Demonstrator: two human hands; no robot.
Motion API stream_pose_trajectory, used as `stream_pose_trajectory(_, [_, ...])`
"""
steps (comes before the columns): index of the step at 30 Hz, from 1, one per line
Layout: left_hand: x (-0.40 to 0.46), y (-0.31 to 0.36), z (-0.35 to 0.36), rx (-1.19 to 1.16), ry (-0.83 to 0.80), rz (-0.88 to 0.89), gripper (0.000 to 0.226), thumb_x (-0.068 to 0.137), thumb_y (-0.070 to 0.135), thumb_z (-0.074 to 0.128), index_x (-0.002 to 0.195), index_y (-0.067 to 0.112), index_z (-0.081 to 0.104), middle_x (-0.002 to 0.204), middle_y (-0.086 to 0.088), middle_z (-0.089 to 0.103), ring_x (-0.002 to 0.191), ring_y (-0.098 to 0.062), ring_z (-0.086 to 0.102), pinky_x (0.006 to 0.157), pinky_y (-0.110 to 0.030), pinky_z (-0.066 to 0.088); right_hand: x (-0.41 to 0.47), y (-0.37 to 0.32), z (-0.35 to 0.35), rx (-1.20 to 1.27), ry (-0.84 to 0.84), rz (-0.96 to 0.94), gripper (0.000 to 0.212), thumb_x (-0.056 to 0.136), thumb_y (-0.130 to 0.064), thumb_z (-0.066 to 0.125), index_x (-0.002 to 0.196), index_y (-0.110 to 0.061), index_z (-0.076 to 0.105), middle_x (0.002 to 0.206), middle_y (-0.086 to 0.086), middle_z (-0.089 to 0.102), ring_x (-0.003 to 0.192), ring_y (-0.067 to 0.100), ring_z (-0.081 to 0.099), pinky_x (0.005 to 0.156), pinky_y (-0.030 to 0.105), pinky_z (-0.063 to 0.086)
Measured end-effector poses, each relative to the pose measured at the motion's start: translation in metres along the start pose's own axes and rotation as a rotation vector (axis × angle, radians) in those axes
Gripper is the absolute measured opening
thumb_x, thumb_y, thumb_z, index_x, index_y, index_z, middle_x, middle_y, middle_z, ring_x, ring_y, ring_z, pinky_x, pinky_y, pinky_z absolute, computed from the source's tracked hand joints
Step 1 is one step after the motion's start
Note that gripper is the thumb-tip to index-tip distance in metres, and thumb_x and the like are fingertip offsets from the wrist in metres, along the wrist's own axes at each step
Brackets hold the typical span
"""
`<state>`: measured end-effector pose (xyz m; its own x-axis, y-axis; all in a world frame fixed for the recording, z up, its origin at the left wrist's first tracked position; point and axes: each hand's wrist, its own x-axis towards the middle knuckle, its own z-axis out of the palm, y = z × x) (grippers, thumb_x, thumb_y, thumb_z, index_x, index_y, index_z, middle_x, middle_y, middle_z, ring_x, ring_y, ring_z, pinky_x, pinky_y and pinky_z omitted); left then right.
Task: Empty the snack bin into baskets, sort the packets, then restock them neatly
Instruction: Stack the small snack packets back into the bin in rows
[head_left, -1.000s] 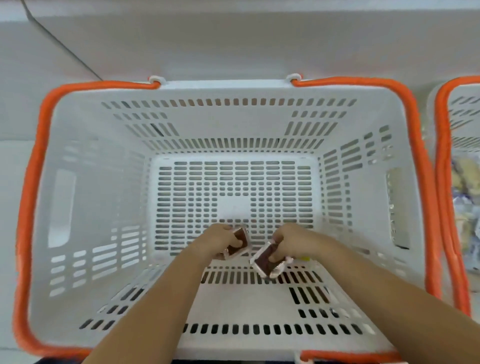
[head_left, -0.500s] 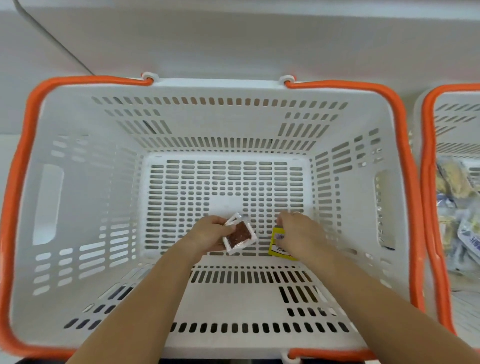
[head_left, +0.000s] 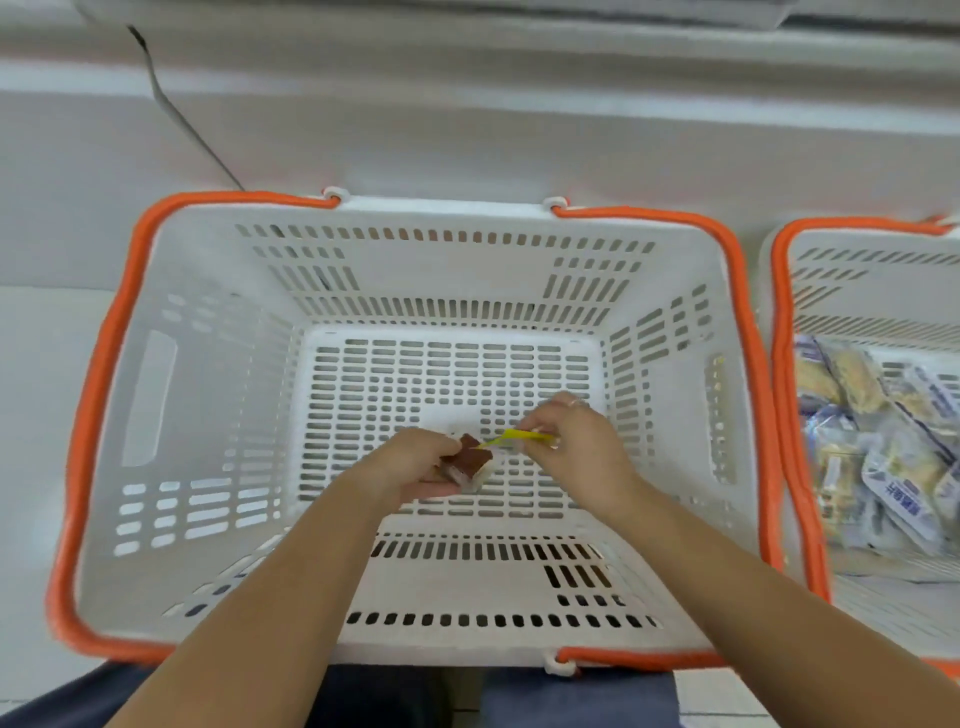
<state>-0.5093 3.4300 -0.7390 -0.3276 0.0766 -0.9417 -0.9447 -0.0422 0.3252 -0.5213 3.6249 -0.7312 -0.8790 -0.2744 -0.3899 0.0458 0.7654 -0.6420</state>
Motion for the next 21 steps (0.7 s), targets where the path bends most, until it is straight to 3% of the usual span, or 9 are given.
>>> stream_pose_trajectory(2, [-0.022, 0.013, 0.007, -0.097, -0.115, 0.057, 0.026, 0.096, 0.012, 0.051, 0.119, 0.001, 0.059, 0.112, -0.013, 0.068, 0.092, -0.023, 0.069, 0.076, -0.029, 0.059, -0.010, -0.021, -0.020, -0.030, 0.131, -0.244, 0.015, 0.082, -0.013, 0.072, 0.097, -0.016, 0.074, 0.099, -0.002, 0.062, 0.094, 0.016, 0.060, 0.083, 0.029, 0.050])
stream_pose_trajectory(4, [-0.051, 0.029, 0.013, -0.172, -0.183, 0.146, 0.025, 0.098, 0.014, 0.047, 0.116, 0.004, 0.063, 0.104, -0.014, 0.071, 0.093, -0.024, 0.070, 0.078, -0.030, 0.058, -0.022, -0.037, -0.039, -0.122, 0.211, -0.436, 0.017, 0.077, -0.013, 0.074, 0.094, -0.015, 0.074, 0.094, 0.000, 0.067, 0.086, 0.020, 0.064, 0.073, 0.030, 0.054])
stream_pose_trajectory(8, [-0.120, 0.058, 0.021, -0.037, -0.201, 0.358, 0.038, 0.100, 0.038, 0.044, 0.095, 0.010, 0.071, 0.091, -0.015, 0.071, 0.088, -0.027, 0.071, 0.074, -0.032, 0.057, -0.043, -0.067, -0.076, -0.181, 0.244, -0.539, 0.024, 0.079, -0.020, 0.065, 0.101, -0.018, 0.074, 0.098, -0.001, 0.068, 0.087, 0.020, 0.066, 0.074, 0.030, 0.056])
stream_pose_trajectory(10, [-0.158, 0.070, 0.025, 0.103, -0.224, 0.478, 0.026, 0.096, 0.033, 0.054, 0.087, 0.017, 0.073, 0.089, -0.009, 0.071, 0.088, -0.021, 0.070, 0.078, -0.030, 0.056, -0.054, -0.086, -0.095, -0.182, 0.286, -0.590, 0.027, 0.082, -0.018, 0.061, 0.106, -0.020, 0.073, 0.105, -0.002, 0.068, 0.094, 0.018, 0.064, 0.080, 0.031, 0.054])
stream_pose_trajectory(12, [-0.194, 0.082, 0.029, 0.190, -0.212, 0.585, 0.013, 0.095, 0.018, 0.057, 0.100, 0.017, 0.069, 0.089, -0.002, 0.071, 0.085, -0.014, 0.069, 0.080, -0.029, 0.056, -0.067, -0.109, -0.118, -0.126, 0.363, -0.605, 0.031, 0.084, -0.018, 0.058, 0.111, -0.022, 0.071, 0.111, -0.004, 0.066, 0.102, 0.015, 0.061, 0.087, 0.033, 0.053])
stream_pose_trajectory(14, [-0.228, 0.095, 0.033, 0.241, -0.186, 0.693, 0.022, 0.094, 0.011, 0.057, 0.115, 0.015, 0.062, 0.094, -0.001, 0.071, 0.085, -0.013, 0.068, 0.082, -0.030, 0.056, -0.081, -0.136, -0.145, 0.013, 0.412, -0.562, 0.038, 0.084, -0.024, 0.058, 0.122, -0.025, 0.063, 0.118, -0.009, 0.060, 0.109, 0.010, 0.056, 0.095, 0.030, 0.047])
stream_pose_trajectory(16, [-0.261, 0.107, 0.037, 0.317, -0.135, 0.820, 0.027, 0.093, 0.007, 0.057, 0.117, 0.019, 0.060, 0.097, -0.002, 0.069, 0.083, -0.016, 0.067, 0.081, -0.031, 0.056, -0.090, -0.162, -0.171, 0.068, 0.430, -0.523, 0.056, 0.083, -0.032, 0.066, 0.136, -0.029, 0.048, 0.126, -0.015, 0.048, 0.114, 0.005, 0.047, 0.097, 0.023, 0.038])
stream_pose_trajectory(19, [-0.301, 0.121, 0.047, 0.541, 0.050, 1.015, 0.038, 0.090, 0.007, 0.062, 0.123, 0.025, 0.054, 0.103, 0.001, 0.062, 0.082, -0.012, 0.061, 0.074, -0.025, 0.053, -0.095, -0.196, -0.206, -0.079, 0.328, -0.472, 0.083, 0.077, -0.031, 0.077, 0.146, -0.032, 0.031, 0.134, -0.012, 0.045, 0.122, 0.006, 0.041, 0.092, 0.018, 0.031])
stream_pose_trajectory(21, [-0.309, 0.128, 0.049, 0.707, 0.253, 1.121, 0.043, 0.086, 0.012, 0.067, 0.123, 0.026, 0.049, 0.109, 0.000, 0.059, 0.087, -0.014, 0.057, 0.076, -0.028, 0.051, -0.094, -0.212, -0.223, -0.234, 0.326, -0.461, 0.077, 0.078, -0.030, 0.075, 0.144, -0.030, 0.036, 0.126, -0.008, 0.049, 0.121, 0.010, 0.046, 0.091, 0.021, 0.035])
